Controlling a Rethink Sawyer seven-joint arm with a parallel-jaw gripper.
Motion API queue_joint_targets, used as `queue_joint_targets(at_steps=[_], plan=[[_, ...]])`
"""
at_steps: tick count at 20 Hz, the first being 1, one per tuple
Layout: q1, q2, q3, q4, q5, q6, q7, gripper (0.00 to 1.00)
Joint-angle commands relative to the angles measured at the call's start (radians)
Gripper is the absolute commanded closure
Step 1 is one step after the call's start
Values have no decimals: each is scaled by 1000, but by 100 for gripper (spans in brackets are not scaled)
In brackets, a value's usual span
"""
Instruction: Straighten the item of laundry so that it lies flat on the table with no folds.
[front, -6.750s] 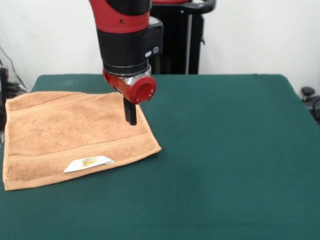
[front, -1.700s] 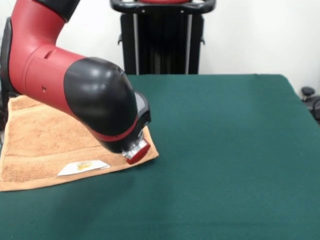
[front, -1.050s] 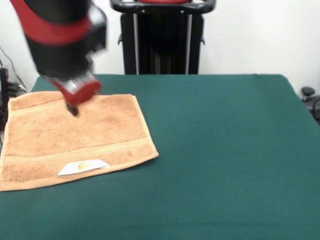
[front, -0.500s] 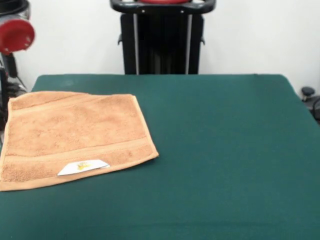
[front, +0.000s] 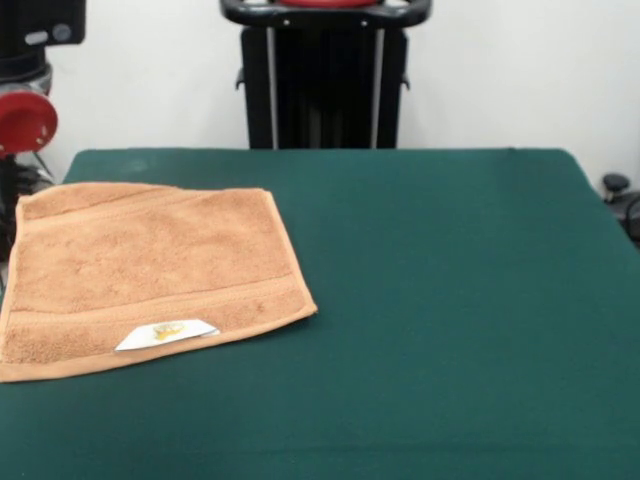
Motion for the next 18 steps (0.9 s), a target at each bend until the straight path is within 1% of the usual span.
queue_joint_targets(at_steps=[1,4,8,18], plan=[[59,40,146,208,23,-39,81,100],[71,30,148,228,31,-54,103,100],[93,22,138,241,19,-100,117,100],[108,-4,144,302,50,-123,127,100]])
